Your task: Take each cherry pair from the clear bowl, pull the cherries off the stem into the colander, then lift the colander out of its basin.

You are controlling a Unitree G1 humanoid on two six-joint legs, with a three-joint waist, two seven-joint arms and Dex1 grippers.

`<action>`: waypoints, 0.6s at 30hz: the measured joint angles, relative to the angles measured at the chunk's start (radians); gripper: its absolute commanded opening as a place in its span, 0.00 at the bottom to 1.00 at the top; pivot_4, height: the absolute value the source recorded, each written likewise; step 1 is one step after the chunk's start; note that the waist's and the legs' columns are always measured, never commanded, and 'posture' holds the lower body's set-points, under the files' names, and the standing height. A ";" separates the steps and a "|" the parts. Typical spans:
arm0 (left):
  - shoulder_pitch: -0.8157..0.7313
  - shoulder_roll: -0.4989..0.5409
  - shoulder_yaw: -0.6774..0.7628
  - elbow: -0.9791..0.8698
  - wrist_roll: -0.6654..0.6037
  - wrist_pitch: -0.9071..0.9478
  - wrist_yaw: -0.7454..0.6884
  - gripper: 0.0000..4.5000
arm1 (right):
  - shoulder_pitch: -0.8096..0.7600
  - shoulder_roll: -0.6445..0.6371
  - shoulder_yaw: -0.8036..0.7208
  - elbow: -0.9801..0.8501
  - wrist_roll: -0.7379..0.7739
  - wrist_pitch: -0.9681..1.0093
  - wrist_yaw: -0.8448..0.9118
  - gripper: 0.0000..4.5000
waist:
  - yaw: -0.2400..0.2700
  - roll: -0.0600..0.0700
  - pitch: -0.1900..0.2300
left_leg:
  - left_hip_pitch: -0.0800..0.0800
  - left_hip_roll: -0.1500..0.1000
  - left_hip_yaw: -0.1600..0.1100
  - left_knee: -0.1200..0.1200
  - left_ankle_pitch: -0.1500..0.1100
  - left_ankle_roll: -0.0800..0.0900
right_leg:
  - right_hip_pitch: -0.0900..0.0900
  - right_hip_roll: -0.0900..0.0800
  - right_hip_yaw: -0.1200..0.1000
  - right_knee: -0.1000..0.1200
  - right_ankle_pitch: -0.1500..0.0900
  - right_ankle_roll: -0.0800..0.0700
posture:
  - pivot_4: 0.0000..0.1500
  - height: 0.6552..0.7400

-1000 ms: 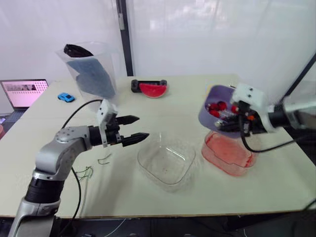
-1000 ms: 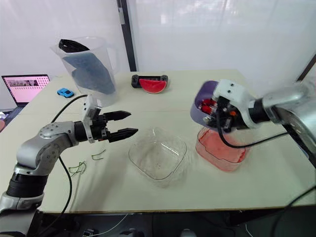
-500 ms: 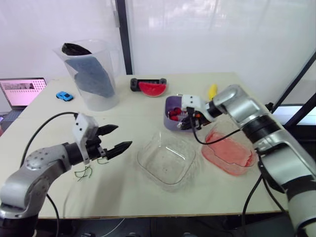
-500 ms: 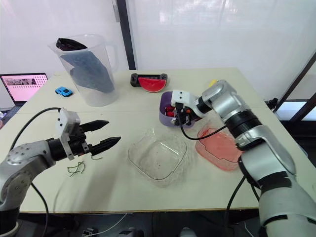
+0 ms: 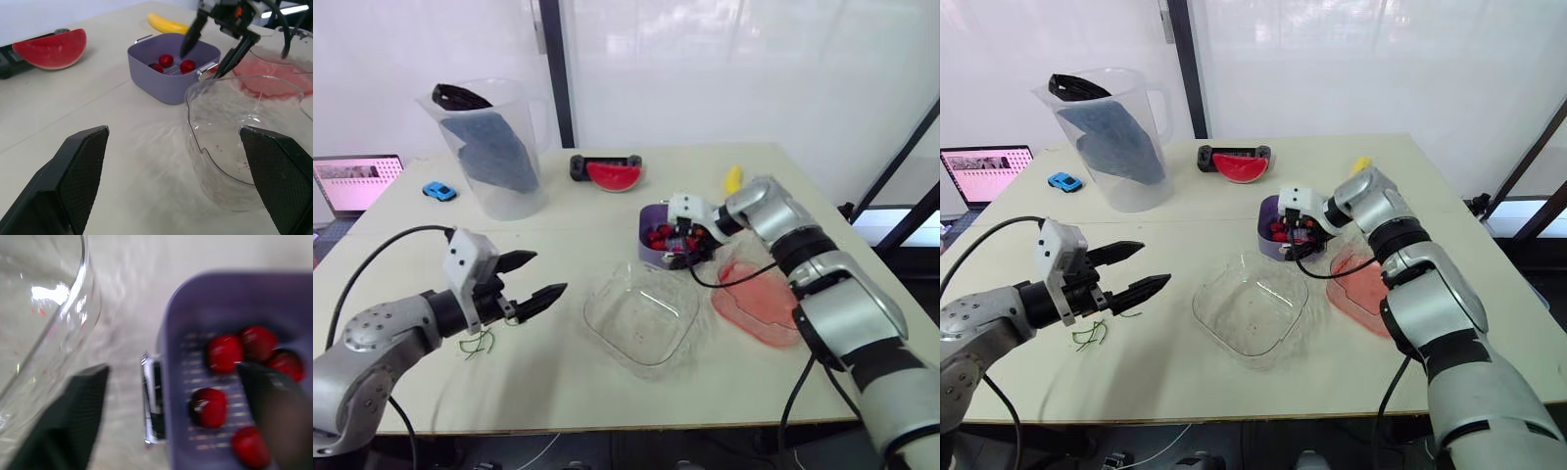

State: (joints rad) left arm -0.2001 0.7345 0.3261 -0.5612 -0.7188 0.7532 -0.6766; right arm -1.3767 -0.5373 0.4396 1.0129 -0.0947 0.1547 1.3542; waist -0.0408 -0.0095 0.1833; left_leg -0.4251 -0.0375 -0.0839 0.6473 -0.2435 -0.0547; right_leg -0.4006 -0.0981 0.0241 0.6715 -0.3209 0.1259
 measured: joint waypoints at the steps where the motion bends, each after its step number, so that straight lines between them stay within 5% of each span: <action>1: -0.007 0.001 -0.001 0.010 0.000 -0.003 -0.002 1.00 | -0.008 -0.010 -0.020 -0.010 0.002 0.009 0.007 0.99 | 0.000 0.000 0.000 | 0.000 0.000 0.000 0.000 0.000 0.000 | 0.000 0.000 0.000 0.000 0.000 0.000 | 1.00 1.00; 11: -0.177 0.063 -0.067 0.268 0.051 -0.105 -0.150 1.00 | 0.041 -0.269 -0.324 -0.276 0.146 0.216 0.025 0.99 | 0.019 0.000 0.000 | -0.001 -0.001 0.001 0.000 0.000 0.001 | 0.000 0.000 0.000 -0.001 0.000 0.000 | 1.00 1.00; 18: -0.274 0.071 -0.130 0.518 0.143 -0.208 -0.242 1.00 | 0.619 -0.386 -0.609 -0.820 0.298 0.350 -0.111 0.99 | 0.023 0.000 0.000 | 0.000 0.000 0.002 0.000 -0.003 0.006 | -0.001 0.000 0.000 0.002 0.000 0.000 | 1.00 1.00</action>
State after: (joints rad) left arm -0.4741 0.8057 0.1963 -0.0428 -0.5763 0.5453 -0.9184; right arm -0.7577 -0.9235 -0.1690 0.1930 0.2029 0.5047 1.2434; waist -0.0179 -0.0096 0.1832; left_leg -0.4256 -0.0379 -0.0821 0.6476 -0.2469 -0.0488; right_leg -0.4011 -0.0982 0.0242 0.6733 -0.3210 0.1259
